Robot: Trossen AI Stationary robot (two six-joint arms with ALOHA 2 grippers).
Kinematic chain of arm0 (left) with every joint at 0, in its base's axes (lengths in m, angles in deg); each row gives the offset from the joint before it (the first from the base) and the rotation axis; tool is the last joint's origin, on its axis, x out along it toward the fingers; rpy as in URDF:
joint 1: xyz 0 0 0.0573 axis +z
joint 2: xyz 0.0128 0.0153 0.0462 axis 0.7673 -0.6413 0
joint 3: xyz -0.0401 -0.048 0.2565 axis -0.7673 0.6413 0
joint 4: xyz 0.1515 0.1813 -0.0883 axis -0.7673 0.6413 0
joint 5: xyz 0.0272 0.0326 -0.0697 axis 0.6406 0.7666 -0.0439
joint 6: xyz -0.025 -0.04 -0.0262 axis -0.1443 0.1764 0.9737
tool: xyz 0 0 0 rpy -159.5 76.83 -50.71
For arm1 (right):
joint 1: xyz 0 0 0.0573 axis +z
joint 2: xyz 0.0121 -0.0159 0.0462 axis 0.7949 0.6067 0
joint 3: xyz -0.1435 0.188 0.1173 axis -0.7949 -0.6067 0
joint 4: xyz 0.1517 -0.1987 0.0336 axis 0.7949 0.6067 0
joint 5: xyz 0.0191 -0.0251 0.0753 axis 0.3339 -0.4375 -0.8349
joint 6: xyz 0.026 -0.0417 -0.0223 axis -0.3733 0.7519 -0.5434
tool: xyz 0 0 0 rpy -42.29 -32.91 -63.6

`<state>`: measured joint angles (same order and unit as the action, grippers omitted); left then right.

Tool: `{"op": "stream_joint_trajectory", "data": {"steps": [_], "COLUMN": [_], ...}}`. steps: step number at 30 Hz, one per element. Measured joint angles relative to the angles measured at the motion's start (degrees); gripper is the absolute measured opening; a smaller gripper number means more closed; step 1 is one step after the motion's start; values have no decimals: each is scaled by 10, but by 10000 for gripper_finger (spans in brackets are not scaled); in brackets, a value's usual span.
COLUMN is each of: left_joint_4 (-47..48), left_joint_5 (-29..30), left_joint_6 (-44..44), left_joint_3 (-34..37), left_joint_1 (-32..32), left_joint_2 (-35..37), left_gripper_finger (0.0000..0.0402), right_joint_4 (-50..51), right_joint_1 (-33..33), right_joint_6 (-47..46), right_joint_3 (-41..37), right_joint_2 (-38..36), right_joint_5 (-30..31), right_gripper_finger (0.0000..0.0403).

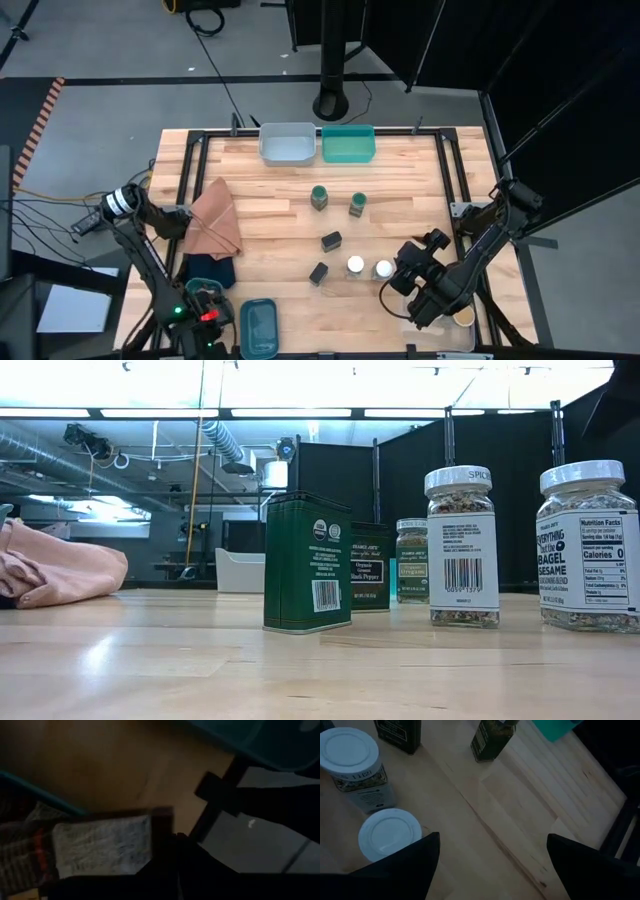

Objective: Sort spices by type
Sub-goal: Put the orange spice pack into the green bin

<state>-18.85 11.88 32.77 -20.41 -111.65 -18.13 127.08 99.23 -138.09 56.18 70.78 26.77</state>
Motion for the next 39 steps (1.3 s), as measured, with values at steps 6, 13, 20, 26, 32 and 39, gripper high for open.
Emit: {"op": "stream_joint_trajectory", "data": {"steps": [6, 13, 20, 26, 32, 39], "left_joint_4": [-16, 102, 128, 98, 89, 18], "left_joint_5": [-2, -7, 14, 19, 3, -7], "left_joint_6": [44, 59, 59, 53, 51, 62], "left_joint_3": [-2, -53, -80, -39, 10, 65], "left_joint_1": [0, -9, -42, -46, -46, -46], "left_joint_2": [12, 12, 12, 11, 11, 12], "left_gripper_finger": [0, 0, 0, 0, 0, 0], "right_joint_4": [0, 0, 0, 0, 0, 0], "right_joint_1": [-3, -4, -9, -10, -10, -10], "right_joint_6": [0, 0, 0, 0, 0, 0], "right_joint_3": [0, 0, 0, 0, 0, 0], "right_joint_2": [0, 0, 0, 0, 0, 0], "right_joint_5": [0, 0, 0, 4, 4, 4], "right_gripper_finger": [374, 374, 374, 374, 374, 374]}}
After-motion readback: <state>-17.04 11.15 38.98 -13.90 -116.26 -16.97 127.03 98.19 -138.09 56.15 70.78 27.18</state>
